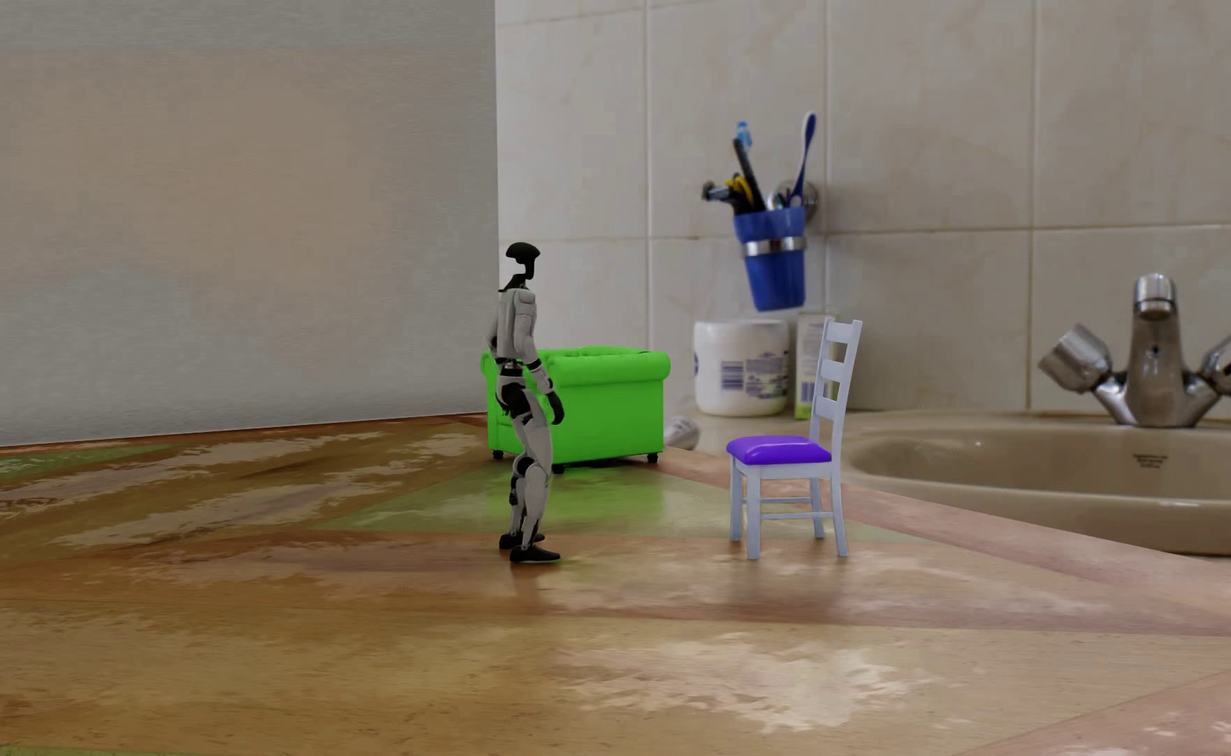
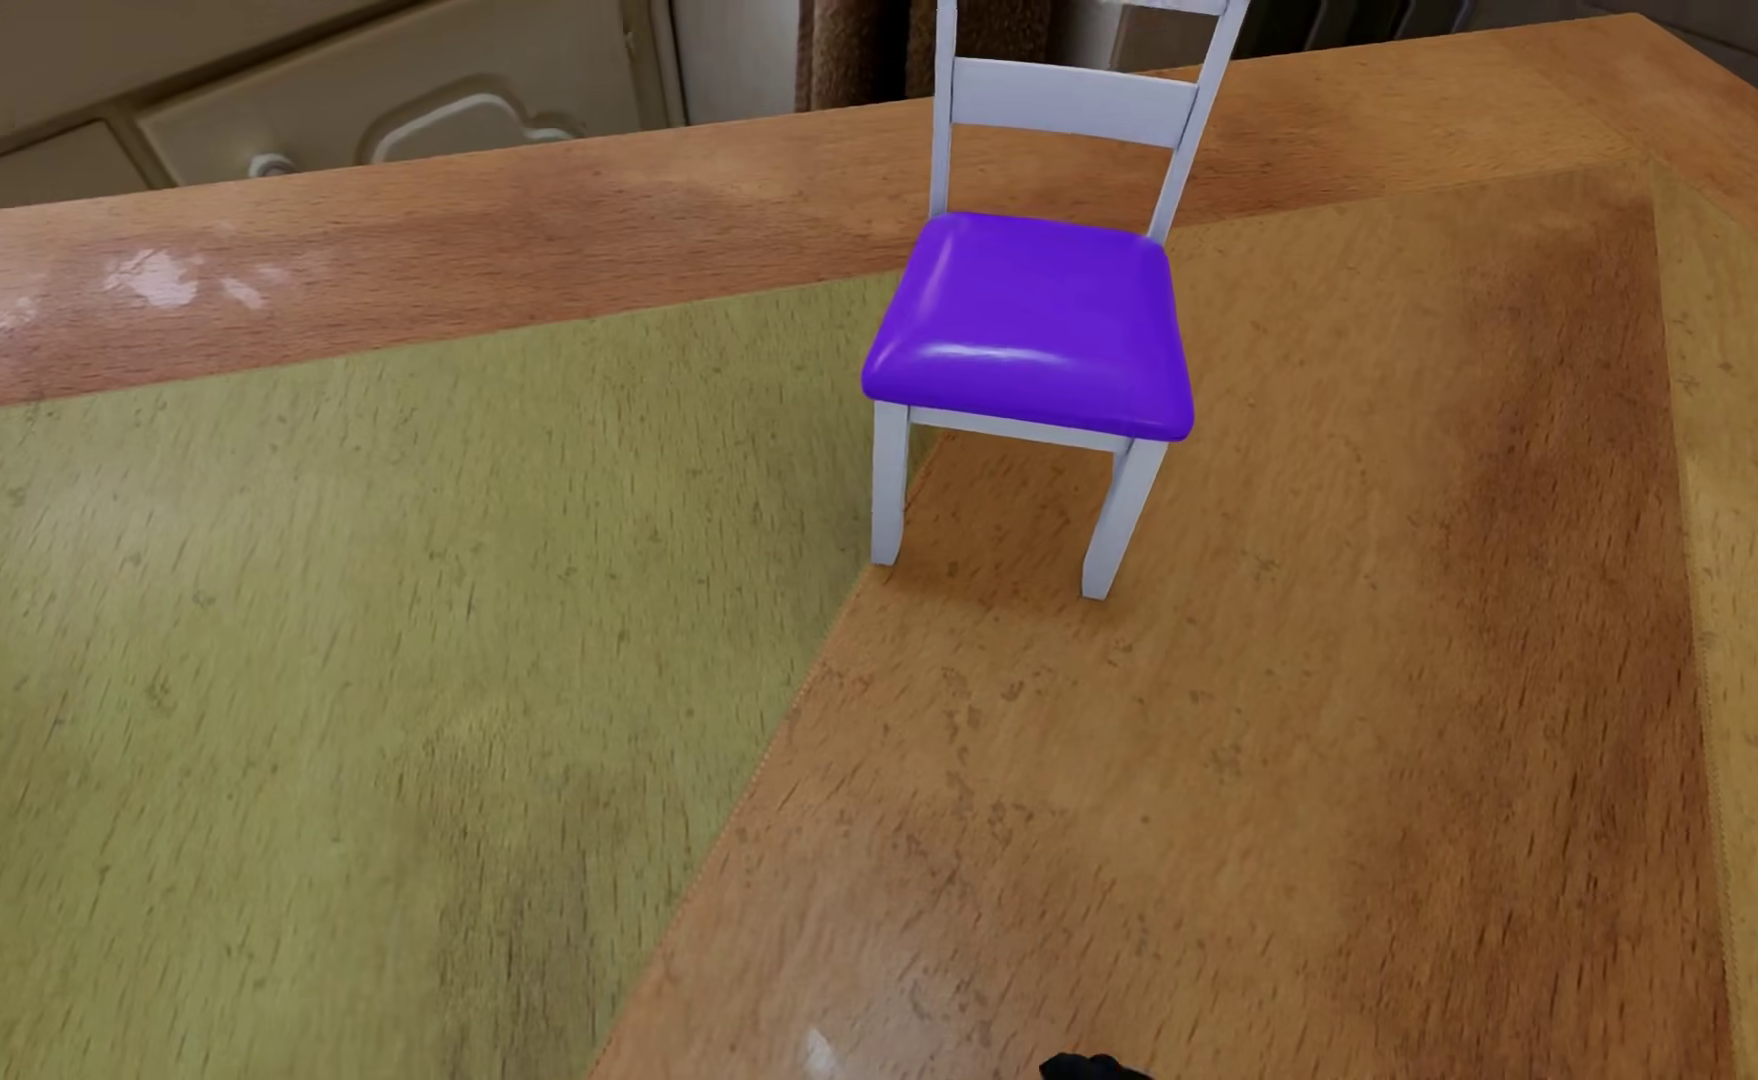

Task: Walk towards the purple chair

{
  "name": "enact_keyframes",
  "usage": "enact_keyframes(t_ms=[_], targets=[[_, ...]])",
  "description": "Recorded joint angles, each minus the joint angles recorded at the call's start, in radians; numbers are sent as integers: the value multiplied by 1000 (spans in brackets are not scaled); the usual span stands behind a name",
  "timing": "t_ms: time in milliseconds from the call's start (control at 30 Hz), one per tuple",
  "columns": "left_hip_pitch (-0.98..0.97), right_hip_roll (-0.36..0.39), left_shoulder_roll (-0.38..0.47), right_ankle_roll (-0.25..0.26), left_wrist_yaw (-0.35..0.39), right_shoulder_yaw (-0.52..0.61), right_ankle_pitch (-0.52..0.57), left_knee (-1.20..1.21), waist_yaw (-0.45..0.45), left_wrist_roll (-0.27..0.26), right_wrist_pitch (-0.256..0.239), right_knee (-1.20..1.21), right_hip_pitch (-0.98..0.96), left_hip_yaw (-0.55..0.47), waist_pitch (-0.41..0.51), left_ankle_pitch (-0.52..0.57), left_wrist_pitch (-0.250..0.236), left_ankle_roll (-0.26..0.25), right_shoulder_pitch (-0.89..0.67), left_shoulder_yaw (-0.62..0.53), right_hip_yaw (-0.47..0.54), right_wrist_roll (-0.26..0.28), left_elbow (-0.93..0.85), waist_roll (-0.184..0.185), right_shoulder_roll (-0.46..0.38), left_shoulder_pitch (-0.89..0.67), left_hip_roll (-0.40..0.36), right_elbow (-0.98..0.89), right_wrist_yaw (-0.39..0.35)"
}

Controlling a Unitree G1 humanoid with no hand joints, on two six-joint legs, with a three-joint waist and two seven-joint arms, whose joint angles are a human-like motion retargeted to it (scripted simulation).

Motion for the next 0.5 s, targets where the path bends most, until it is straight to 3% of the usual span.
enact_keyframes(t_ms=[133, 200, 333, 500], targets=[[3, -4, -33, 7, 83, -7, -1, 5, 10, -9, 29, 14, -16, 28, 1, -12, 10, -8, -40, 51, 28, 8, -21, -4, 29, -70, 0, 28, -23], [8, -4, -42, 10, 70, 18, 4, -1, 12, 1, 33, 10, -16, 39, 2, -13, -11, -13, -46, 30, 38, -3, -47, -4, 29, -99, 0, 39, 16], [12, -5, -52, 13, 68, 21, 12, -2, 15, -16, 30, 6, -16, 50, 3, -3, -62, 9, -9, 11, 52, -4, -124, -4, 34, -111, -4, 33, 21], [17, -2, -46, 15, 68, -23, 14, 1, 15, -6, 26, 17, -24, 68, 8, 1, -100, 21, 23, 5, 73, 60, -174, -4, 43, -81, -1, 41, -49]])
